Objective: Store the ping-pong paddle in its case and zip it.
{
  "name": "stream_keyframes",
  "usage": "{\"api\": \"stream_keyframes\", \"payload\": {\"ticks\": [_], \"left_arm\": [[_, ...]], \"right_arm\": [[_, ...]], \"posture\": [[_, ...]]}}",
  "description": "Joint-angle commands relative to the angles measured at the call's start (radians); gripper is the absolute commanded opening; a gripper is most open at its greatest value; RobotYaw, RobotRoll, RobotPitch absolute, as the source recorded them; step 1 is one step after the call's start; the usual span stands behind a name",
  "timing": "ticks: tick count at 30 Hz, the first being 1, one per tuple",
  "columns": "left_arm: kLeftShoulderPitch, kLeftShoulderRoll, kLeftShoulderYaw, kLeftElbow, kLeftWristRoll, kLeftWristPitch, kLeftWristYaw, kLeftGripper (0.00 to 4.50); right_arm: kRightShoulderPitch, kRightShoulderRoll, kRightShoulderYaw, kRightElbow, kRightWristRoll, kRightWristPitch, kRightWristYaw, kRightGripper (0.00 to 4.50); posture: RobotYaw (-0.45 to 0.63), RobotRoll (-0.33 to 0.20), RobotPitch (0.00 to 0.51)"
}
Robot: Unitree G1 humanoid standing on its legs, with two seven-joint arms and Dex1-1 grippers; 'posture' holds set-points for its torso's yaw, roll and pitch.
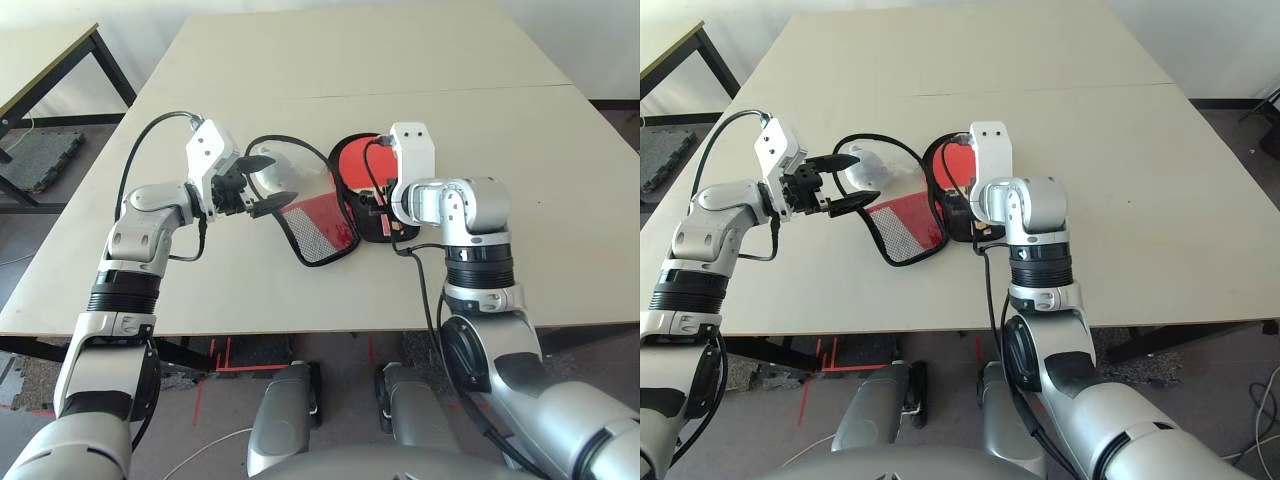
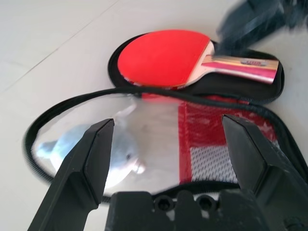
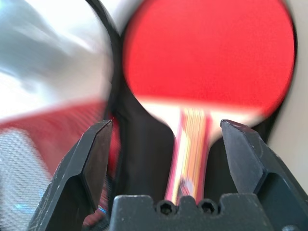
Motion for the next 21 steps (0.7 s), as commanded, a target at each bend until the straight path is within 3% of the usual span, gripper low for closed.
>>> {"api": "stream_keyframes", "payload": {"ticks": [1,4,8,16,21], "left_arm": [[0.039,0.064,0.014,0.007,0.009,0.01,-0.036,4.5],[0.061,0.112,-0.001,0.017,0.025,0.015,-0.07,4.5],[0.09,0.134,-0.061,0.025,0.095,-0.035,-0.078,4.5],[0.03,0.049,-0.168,0.124,0.241,-0.21,-0.004,4.5],[-0.053,-0.037,-0.171,0.201,0.257,-0.277,0.044,4.5]], "right_arm": [[0.064,-0.134,0.012,-0.053,0.073,-0.145,0.183,4.49],[0.111,-0.285,0.043,-0.018,0.05,-0.287,0.28,4.49],[0.137,-0.424,-0.021,0.112,0.036,-0.508,0.356,4.49],[0.146,-0.468,-0.043,0.185,0.044,-0.621,0.362,4.49],[0.175,-0.462,-0.048,0.17,0.051,-0.61,0.351,4.49]], "posture": [[0.11,0.0,0.108],[0.11,0.0,0.108],[0.1,0.0,0.106],[0.08,0.0,0.107],[0.07,0.0,0.104]]}}
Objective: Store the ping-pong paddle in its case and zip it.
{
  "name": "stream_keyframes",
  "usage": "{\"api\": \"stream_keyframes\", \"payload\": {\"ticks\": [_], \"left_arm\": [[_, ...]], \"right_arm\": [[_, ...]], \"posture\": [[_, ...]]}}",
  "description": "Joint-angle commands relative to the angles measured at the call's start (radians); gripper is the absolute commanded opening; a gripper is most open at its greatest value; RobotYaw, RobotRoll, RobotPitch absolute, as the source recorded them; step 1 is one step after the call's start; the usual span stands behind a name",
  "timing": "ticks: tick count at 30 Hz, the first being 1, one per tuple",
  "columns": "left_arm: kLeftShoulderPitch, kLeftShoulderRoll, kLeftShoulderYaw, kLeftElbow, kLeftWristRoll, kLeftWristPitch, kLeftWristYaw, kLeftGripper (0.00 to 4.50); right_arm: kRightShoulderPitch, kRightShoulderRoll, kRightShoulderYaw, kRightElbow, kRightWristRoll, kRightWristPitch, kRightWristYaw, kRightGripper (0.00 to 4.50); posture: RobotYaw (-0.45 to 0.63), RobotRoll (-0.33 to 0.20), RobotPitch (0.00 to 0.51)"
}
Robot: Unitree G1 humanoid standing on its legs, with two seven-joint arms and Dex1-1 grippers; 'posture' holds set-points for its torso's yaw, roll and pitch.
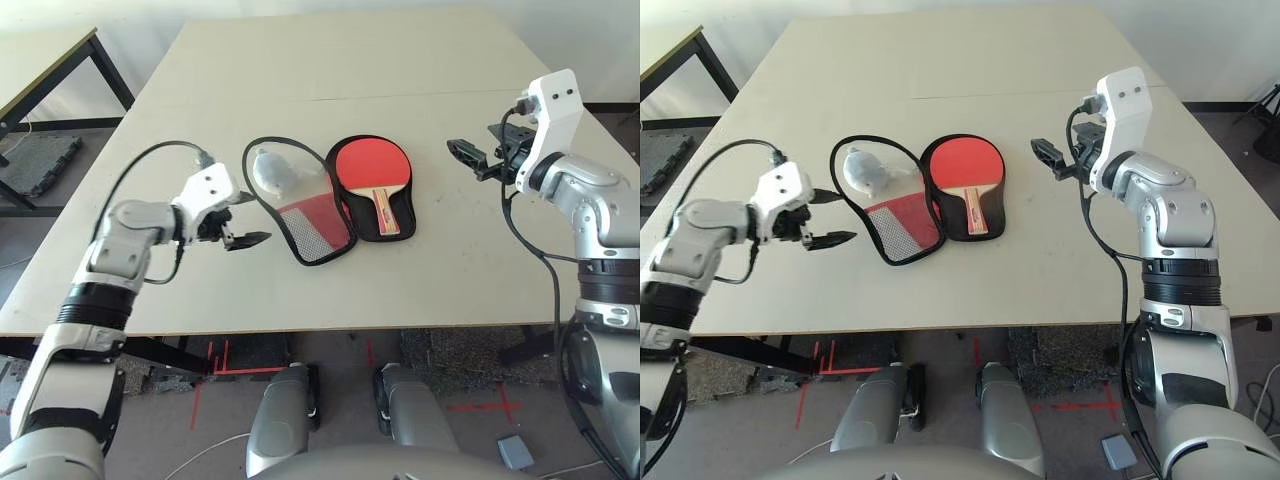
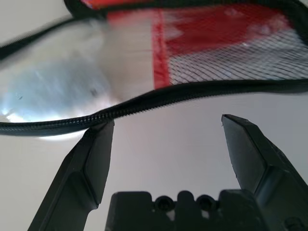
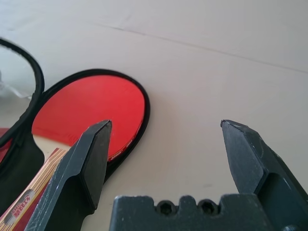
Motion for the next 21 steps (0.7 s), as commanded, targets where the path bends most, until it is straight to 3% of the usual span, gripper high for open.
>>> {"api": "stream_keyframes", "payload": {"ticks": [1,8,21], "left_arm": [[-0.058,-0.049,0.001,0.044,0.005,-0.035,0.026,4.5],[-0.149,-0.161,0.032,0.066,-0.059,-0.006,0.036,4.5],[-0.306,-0.426,0.0,0.254,-0.017,-0.064,0.129,4.5]], "right_arm": [[0.028,0.003,-0.007,-0.014,0.013,0.012,-0.009,4.49],[0.06,-0.001,-0.025,-0.017,0.039,0.051,-0.009,4.49],[0.145,0.047,-0.047,-0.102,0.107,0.16,-0.062,4.49]], "posture": [[0.06,0.0,0.104],[0.06,0.0,0.105],[0.02,0.0,0.11]]}}
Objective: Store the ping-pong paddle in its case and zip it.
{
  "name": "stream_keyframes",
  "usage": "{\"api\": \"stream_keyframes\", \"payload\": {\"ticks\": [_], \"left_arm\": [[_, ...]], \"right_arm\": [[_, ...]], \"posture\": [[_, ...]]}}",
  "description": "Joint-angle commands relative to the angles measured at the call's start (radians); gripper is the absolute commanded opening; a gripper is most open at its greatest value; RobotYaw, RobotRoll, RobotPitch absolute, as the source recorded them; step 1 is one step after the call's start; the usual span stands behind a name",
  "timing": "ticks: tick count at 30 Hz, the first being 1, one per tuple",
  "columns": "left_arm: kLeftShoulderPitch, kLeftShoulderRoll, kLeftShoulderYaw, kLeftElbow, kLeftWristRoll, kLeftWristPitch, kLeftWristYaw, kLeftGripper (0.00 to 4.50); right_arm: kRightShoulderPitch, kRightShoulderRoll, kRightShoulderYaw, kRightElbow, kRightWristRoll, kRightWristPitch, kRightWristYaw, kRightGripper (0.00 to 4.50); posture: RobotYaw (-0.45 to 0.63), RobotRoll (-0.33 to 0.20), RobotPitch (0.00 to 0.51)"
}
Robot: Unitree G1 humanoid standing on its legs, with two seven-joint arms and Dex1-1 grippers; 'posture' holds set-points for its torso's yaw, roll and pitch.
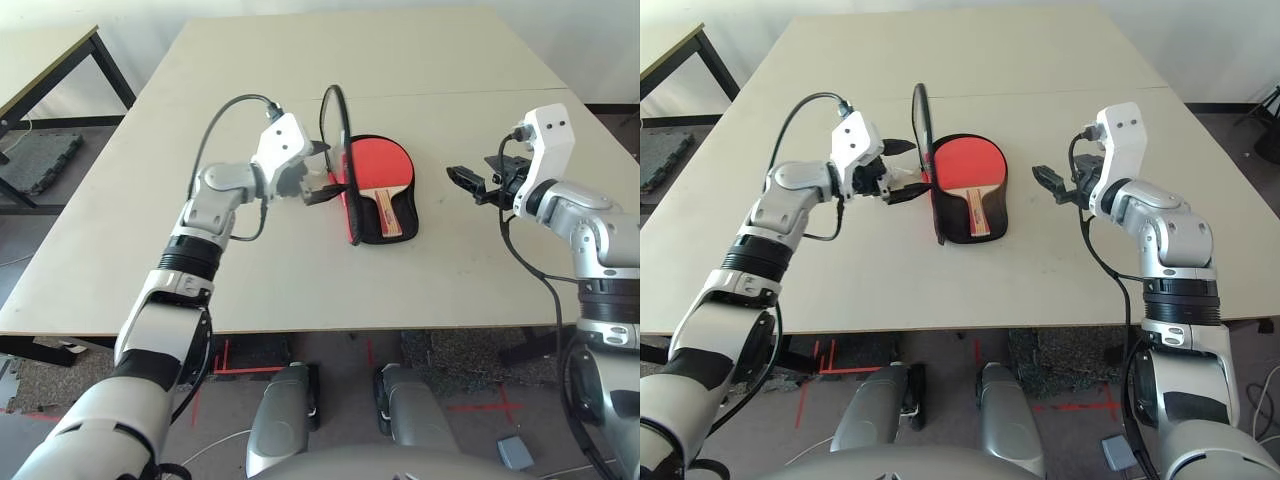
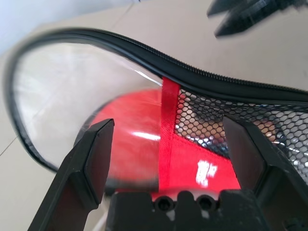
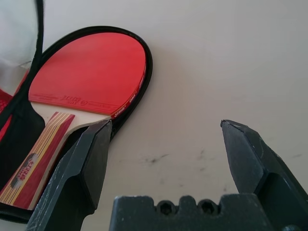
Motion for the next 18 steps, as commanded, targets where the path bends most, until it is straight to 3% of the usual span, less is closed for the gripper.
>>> {"api": "stream_keyframes", "payload": {"ticks": [1,8,15,18], "left_arm": [[-0.037,-0.057,-0.021,0.077,0.027,-0.024,0.047,4.5],[-0.053,-0.097,-0.022,0.127,0.036,-0.057,0.067,4.5],[-0.029,-0.021,0.006,0.101,0.014,-0.035,0.043,4.5],[0.038,0.046,0.006,0.01,-0.016,0.022,-0.042,4.5]], "right_arm": [[0.045,0.022,-0.026,-0.05,0.043,0.059,-0.017,4.49],[0.068,0.048,-0.082,-0.077,0.141,0.196,-0.033,4.49],[0.09,0.085,-0.107,-0.074,0.208,0.276,-0.036,4.49],[0.092,0.123,-0.1,-0.063,0.245,0.295,-0.02,4.49]], "posture": [[0.02,0.0,0.109],[0.01,0.0,0.115],[0.03,0.0,0.122],[0.04,0.0,0.122]]}}
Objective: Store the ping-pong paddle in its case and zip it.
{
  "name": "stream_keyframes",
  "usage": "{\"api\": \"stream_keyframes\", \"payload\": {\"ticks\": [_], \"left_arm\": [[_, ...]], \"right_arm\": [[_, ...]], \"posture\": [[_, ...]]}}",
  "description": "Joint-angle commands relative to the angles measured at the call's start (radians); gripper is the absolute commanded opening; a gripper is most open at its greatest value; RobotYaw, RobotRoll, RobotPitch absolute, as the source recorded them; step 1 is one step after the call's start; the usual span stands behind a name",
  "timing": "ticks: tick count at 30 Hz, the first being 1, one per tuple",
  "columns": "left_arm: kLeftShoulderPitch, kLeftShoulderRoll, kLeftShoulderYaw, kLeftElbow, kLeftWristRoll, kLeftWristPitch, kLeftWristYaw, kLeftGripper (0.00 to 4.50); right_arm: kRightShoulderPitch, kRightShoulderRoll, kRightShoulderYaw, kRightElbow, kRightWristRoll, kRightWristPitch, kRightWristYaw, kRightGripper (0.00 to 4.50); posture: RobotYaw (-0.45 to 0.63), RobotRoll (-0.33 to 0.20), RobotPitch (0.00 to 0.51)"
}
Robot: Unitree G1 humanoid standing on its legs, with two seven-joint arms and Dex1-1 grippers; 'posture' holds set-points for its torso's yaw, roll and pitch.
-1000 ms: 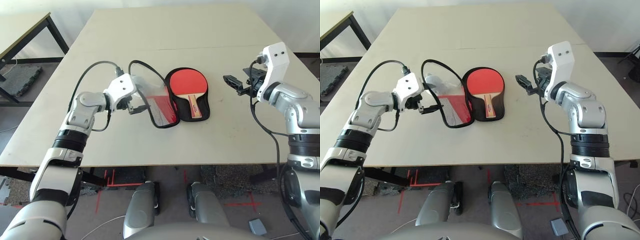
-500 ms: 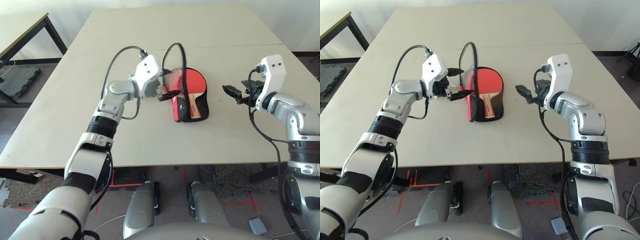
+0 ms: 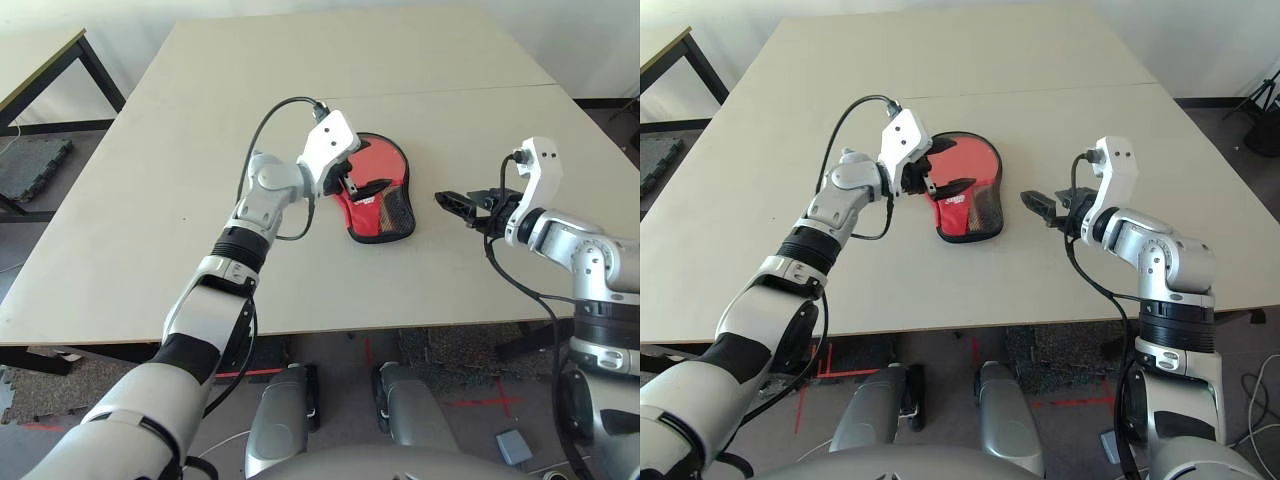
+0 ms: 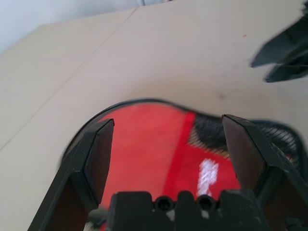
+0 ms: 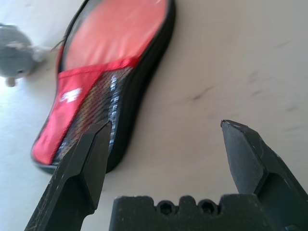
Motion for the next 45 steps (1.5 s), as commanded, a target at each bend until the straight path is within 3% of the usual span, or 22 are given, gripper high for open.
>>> {"api": "stream_keyframes", "payload": {"ticks": [1,15,35,38,45], "left_arm": [[0.084,0.062,0.002,-0.104,-0.033,0.066,-0.094,4.5],[0.231,0.21,0.037,-0.337,-0.079,0.218,-0.137,4.5],[0.251,0.217,0.043,-0.382,-0.083,0.258,-0.125,4.5],[0.252,0.218,0.043,-0.384,-0.083,0.259,-0.125,4.5],[0.259,0.219,0.041,-0.39,-0.082,0.259,-0.122,4.5]], "right_arm": [[0.008,0.033,-0.003,0.011,0.049,0.029,0.011,4.49],[-0.01,0.054,0.015,0.088,0.095,0.04,0.031,4.49],[-0.011,0.113,0.036,0.088,0.112,0.073,-0.003,4.34],[-0.012,0.116,0.037,0.1,0.109,0.071,-0.007,3.39],[-0.011,0.113,0.04,0.11,0.108,0.069,-0.005,0.71]], "posture": [[0.05,0.0,0.123],[0.09,0.0,0.128],[0.11,0.0,0.133],[0.11,0.0,0.132],[0.11,0.0,0.127]]}}
